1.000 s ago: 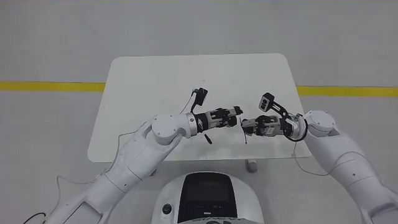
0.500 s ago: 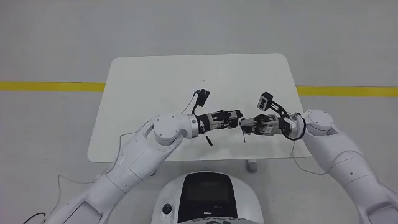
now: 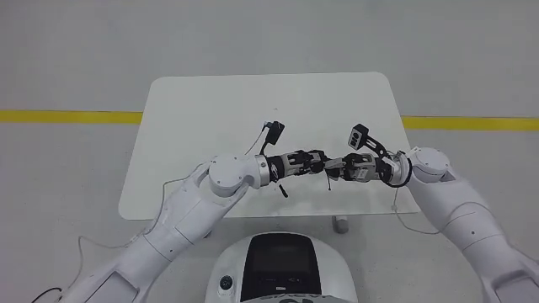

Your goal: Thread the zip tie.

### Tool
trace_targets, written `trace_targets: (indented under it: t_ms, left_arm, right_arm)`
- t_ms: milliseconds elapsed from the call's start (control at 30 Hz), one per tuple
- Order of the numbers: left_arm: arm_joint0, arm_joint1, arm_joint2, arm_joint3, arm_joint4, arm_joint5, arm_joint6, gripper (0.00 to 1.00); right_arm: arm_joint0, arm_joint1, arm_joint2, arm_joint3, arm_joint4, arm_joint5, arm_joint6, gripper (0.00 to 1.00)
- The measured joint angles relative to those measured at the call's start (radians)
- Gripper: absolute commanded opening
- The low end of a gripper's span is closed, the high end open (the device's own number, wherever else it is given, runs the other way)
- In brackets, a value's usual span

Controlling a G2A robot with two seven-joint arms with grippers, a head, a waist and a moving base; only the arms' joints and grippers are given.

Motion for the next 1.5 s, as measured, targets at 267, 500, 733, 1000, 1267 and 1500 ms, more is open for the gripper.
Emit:
trace_targets:
  t_ms: [267,500,733,1000,1267,1500]
  left_arm:
    - [-0.001,0.001,0.002,0.0,0.003,0.0,-0.002,0.1]
    - [-0.003,0.001,0.004,0.001,0.004,0.002,-0.003,0.06]
    - [-0.006,0.0,0.009,0.004,0.003,0.002,-0.003,0.0]
    - [-0.007,-0.001,0.007,0.008,-0.009,-0.004,0.005,0.0]
    - [-0.003,0.0,0.0,0.012,-0.018,-0.012,0.007,0.0]
    - [0.002,0.003,-0.014,0.007,-0.025,-0.016,0.021,0.0]
  right_arm:
    - [0.0,-0.006,0.005,0.007,-0.008,0.008,0.006,0.0]
    - [0.0,-0.01,0.009,0.012,-0.016,0.016,0.011,0.0]
    - [0.001,-0.014,0.013,0.014,-0.023,0.022,0.017,0.0]
    - [-0.002,-0.018,0.022,0.019,-0.023,0.03,0.017,1.0]
    - [-0.01,-0.019,0.038,0.015,-0.021,0.034,0.016,1.0]
    - [-0.022,-0.017,0.06,0.009,-0.027,0.035,0.007,1.0]
